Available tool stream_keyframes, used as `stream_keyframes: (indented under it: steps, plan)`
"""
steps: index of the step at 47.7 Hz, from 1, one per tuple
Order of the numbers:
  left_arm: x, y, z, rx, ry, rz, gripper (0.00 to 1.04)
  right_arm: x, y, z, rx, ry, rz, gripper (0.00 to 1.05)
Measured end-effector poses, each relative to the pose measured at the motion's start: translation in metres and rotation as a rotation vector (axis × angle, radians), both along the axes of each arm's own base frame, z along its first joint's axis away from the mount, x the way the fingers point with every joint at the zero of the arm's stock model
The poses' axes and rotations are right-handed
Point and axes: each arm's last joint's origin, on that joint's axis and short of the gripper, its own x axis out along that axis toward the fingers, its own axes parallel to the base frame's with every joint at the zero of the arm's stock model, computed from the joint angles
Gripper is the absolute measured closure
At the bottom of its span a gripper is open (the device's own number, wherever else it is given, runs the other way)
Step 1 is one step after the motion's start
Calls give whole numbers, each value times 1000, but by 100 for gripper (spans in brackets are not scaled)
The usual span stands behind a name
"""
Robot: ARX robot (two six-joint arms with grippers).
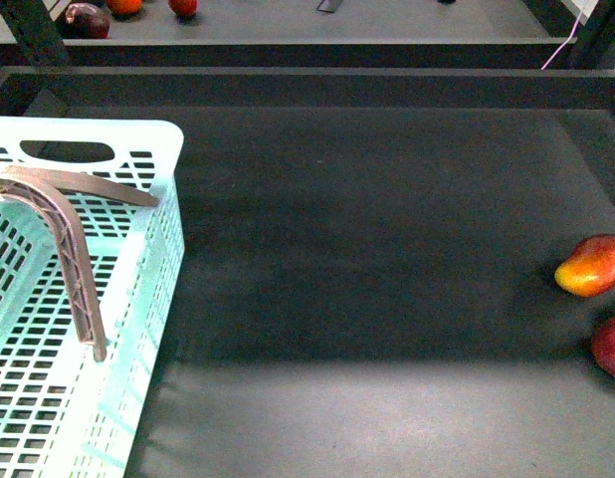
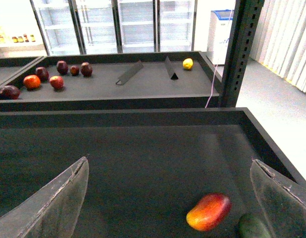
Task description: Pick apple with right arm and hold basket with left
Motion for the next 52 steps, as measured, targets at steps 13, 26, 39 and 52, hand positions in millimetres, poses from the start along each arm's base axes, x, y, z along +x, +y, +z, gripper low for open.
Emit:
stream_keyframes:
  steps: [13,26,39,52]
  plan:
    - [86,20,-13,-169,131,201,7,0,0,0,0,0,0,9]
    - [127,38,-32,-182,228,309,8,0,0,0,0,0,0,9]
    - [131,47,-37,-177,274,353,62,0,0,0,0,0,0,9]
    - [139,28,-29,-180,296,305,99,0,0,0,0,0,0,9]
